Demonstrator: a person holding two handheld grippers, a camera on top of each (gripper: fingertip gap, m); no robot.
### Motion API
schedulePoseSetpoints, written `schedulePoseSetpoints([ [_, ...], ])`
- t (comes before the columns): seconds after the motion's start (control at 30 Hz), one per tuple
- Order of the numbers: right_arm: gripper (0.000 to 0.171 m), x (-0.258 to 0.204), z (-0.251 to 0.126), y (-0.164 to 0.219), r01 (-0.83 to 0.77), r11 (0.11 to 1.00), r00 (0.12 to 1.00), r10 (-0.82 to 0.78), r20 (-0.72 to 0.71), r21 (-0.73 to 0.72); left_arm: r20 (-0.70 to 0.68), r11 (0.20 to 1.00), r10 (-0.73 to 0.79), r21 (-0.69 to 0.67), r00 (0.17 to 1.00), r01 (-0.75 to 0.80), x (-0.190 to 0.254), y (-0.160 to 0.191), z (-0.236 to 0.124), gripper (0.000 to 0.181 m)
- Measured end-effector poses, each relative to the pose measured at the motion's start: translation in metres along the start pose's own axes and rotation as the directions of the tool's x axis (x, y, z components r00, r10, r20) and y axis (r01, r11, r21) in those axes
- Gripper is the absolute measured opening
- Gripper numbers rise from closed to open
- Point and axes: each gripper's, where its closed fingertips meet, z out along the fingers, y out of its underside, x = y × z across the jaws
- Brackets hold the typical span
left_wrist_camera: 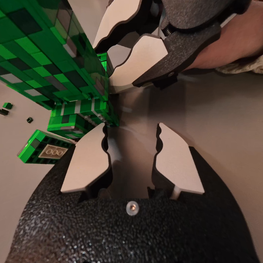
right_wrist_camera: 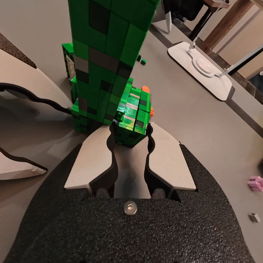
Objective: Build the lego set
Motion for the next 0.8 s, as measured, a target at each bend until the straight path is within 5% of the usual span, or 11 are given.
schedulePoseSetpoints([
  [0.53, 0.041, -0.001, 0.0, -0.001, -0.004, 1.0, 0.999, 0.003, 0.039, 0.008, 0.001, 1.0, -0.002, -0.001, 1.0, 0.002, 0.0, 0.0, 0.0, 0.065],
  [0.63, 0.064, -0.005, 0.003, 0.002, -0.031, 0.999, 0.995, 0.033, 0.094, -0.024, 0.001, 1.0, -0.001, -0.001, 1.0, 0.001, 0.0, 0.0, 0.0, 0.064],
  [0.8, 0.06, -0.01, 0.007, 0.0, -0.028, 0.999, 0.986, 0.031, 0.162, -0.021, -0.001, 1.0, -0.002, -0.002, 1.0, 0.002, 0.001, 0.0, 0.0, 0.063],
])
